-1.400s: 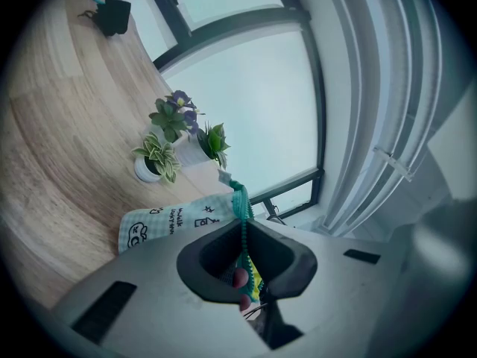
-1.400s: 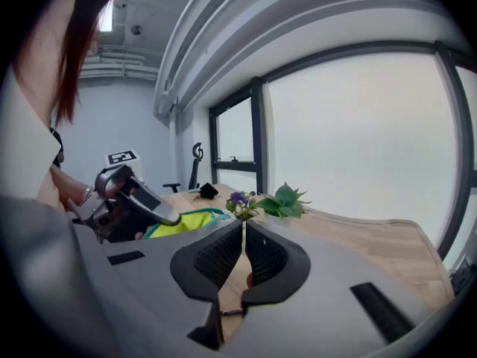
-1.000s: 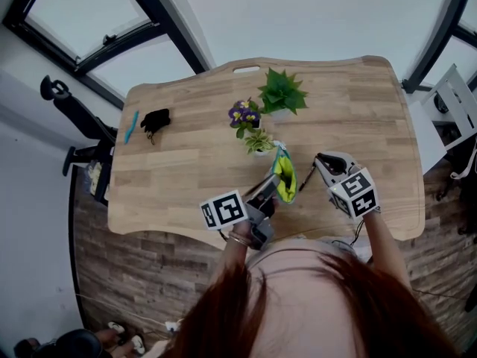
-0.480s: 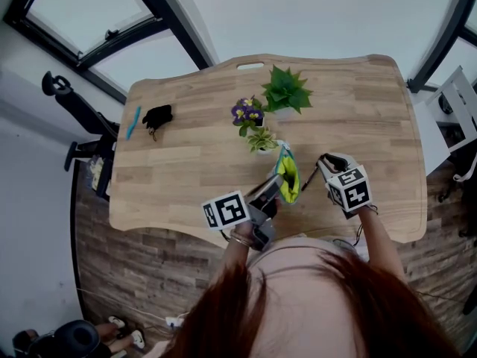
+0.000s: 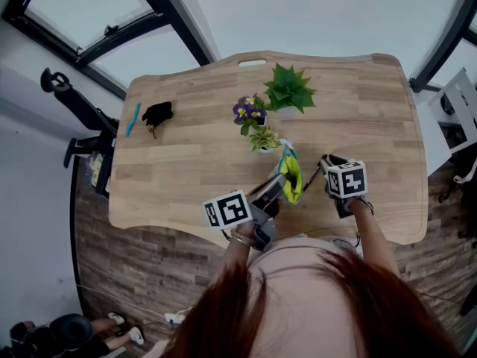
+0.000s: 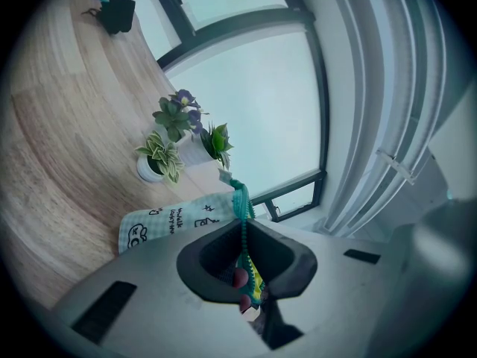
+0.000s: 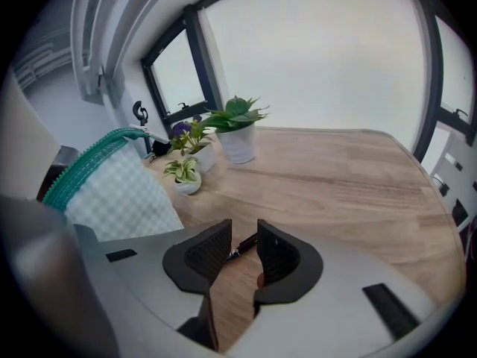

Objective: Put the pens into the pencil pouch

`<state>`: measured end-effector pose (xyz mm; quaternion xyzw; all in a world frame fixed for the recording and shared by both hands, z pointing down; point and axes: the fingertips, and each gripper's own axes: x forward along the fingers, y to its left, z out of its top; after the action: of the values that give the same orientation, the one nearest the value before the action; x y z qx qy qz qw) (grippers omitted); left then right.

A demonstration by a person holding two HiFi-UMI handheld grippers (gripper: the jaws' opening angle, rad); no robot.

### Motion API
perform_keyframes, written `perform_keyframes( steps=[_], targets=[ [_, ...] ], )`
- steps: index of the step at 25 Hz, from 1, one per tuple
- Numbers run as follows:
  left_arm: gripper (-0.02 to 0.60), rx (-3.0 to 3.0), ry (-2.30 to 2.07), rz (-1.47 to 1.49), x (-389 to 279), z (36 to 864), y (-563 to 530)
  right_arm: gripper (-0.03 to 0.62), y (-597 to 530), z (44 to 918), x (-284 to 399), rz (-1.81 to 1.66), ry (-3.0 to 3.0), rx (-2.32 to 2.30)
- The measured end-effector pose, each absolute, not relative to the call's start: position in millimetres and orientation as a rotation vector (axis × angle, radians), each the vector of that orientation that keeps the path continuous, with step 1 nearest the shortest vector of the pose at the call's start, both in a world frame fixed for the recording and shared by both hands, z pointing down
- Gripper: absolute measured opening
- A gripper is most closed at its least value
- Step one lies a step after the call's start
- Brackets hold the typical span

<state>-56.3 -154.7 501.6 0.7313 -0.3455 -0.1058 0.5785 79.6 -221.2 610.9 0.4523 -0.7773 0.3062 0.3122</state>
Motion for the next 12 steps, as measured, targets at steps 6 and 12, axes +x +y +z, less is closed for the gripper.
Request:
perform_keyframes(
  steps=[6,12],
  targets=[
    [0.017,1.699,-0.796,-0.243,-55.2,503.8,-155.6,0.107,-223.0,628.3,80.8,0.967,-1.978,1.218],
    [0.017,1.706,-0.787,-0.235,-53.6,503.4,-158.4,0.13,-225.1,644.6,82.5,1.145,-1.904,1.249]
  ],
)
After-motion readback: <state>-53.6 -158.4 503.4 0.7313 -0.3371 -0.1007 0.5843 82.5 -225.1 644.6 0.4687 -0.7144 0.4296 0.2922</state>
